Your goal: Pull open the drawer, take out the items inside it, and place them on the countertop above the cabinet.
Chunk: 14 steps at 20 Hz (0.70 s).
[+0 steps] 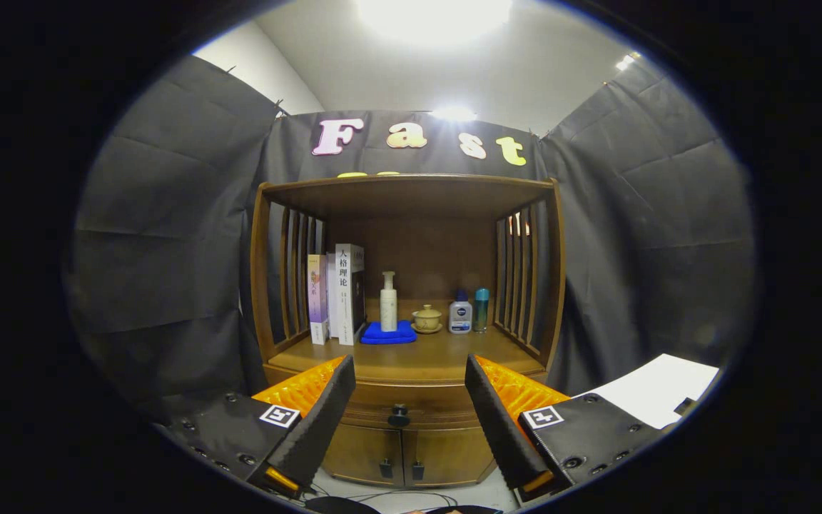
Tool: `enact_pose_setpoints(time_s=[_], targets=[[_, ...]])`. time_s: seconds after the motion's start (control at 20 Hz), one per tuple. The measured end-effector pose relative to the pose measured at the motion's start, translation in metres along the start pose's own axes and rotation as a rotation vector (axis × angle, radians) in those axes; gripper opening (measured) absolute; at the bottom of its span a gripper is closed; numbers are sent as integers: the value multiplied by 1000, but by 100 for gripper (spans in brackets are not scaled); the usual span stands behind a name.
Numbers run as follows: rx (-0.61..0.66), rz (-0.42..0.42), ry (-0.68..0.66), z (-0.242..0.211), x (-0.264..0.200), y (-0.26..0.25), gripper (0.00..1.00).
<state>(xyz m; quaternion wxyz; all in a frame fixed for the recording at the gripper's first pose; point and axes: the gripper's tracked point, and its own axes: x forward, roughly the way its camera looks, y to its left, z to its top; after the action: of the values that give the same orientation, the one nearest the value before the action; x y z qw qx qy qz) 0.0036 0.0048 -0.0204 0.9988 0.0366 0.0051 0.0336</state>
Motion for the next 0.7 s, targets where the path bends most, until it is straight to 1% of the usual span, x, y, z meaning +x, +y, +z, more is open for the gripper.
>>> enact_pose_setpoints(time_s=[0.05, 0.1, 0.15, 0.25, 0.4, 0.6, 0.7], targets=[[17, 32, 2, -4, 4, 6, 97], [28, 47, 13, -9, 8, 7, 97], [28, 49, 18, -15, 11, 4, 97], [26, 25, 22, -26, 22, -5, 97], [50, 35, 57, -49, 45, 0, 96], [16, 18, 78, -76, 69, -5, 95], [19, 31, 113, -100, 84, 0, 96]])
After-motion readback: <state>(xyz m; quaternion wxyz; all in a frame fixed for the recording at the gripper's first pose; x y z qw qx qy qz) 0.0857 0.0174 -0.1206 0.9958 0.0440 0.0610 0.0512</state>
